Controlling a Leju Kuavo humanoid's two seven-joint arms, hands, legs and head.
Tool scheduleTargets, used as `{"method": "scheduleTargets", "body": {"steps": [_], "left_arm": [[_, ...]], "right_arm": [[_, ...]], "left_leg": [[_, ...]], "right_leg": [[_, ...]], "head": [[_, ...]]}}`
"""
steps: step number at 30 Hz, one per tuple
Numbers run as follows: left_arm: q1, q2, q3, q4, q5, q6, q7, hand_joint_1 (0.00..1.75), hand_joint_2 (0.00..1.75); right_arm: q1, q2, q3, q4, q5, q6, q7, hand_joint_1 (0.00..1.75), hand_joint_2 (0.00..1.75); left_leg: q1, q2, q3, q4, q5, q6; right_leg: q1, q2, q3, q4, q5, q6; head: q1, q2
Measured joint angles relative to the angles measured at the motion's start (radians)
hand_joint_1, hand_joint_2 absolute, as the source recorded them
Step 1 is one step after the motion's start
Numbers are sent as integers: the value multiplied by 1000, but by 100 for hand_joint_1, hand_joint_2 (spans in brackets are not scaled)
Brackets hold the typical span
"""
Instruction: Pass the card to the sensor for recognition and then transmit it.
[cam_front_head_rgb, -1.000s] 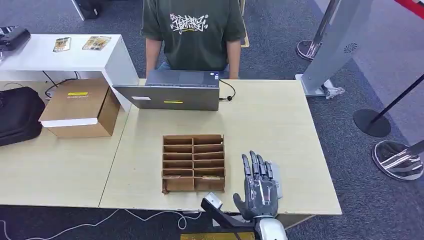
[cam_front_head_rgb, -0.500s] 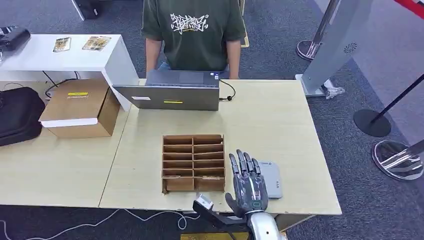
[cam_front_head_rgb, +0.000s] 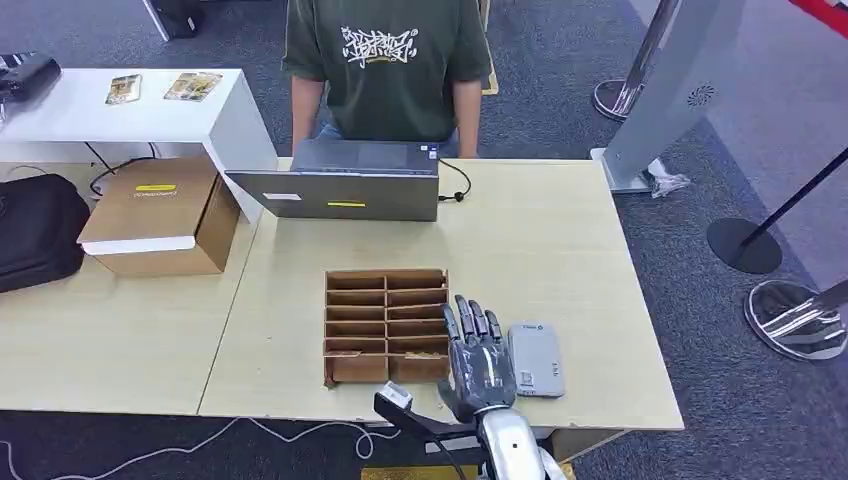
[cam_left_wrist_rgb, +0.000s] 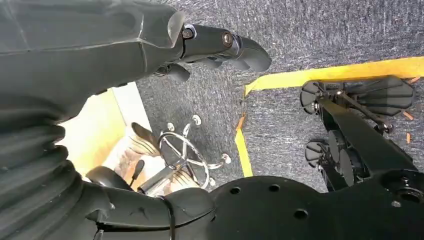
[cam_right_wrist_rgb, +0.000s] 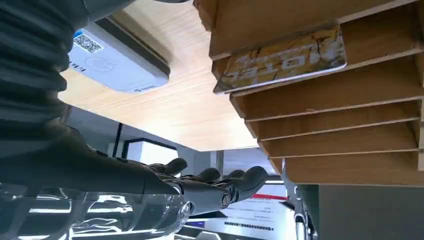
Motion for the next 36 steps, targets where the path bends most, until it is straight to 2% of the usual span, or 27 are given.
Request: {"method": "scheduleTargets", "body": {"steps": [9, 18, 23, 31, 36], "left_arm": [[-1, 0, 0, 0, 0, 0, 0, 0, 175], [1, 1, 0, 0, 0, 0, -5, 0, 175], [0, 2, 0, 0, 0, 8, -5, 0, 175], [0, 6, 0, 0, 0, 10, -5, 0, 175], [1, 5, 0, 0, 0, 8, -5, 0, 175]], "right_arm": [[-14, 6, 0, 40, 3, -9, 18, 0, 175], [29, -5, 5, -104, 4, 63, 18, 0, 175], [33, -8, 10, -124, 3, 76, 21, 0, 175], [30, -10, 17, -117, -7, 70, 14, 0, 175], [15, -10, 22, -69, -20, 50, 2, 0, 175]], "left_leg": [[0, 0, 0, 0, 0, 0], [0, 0, 0, 0, 0, 0], [0, 0, 0, 0, 0, 0], [0, 0, 0, 0, 0, 0], [0, 0, 0, 0, 0, 0]], "right_leg": [[0, 0, 0, 0, 0, 0], [0, 0, 0, 0, 0, 0], [0, 0, 0, 0, 0, 0], [0, 0, 0, 0, 0, 0], [0, 0, 0, 0, 0, 0]], "head": [[0, 0], [0, 0], [0, 0], [0, 0], [0, 0]]}}
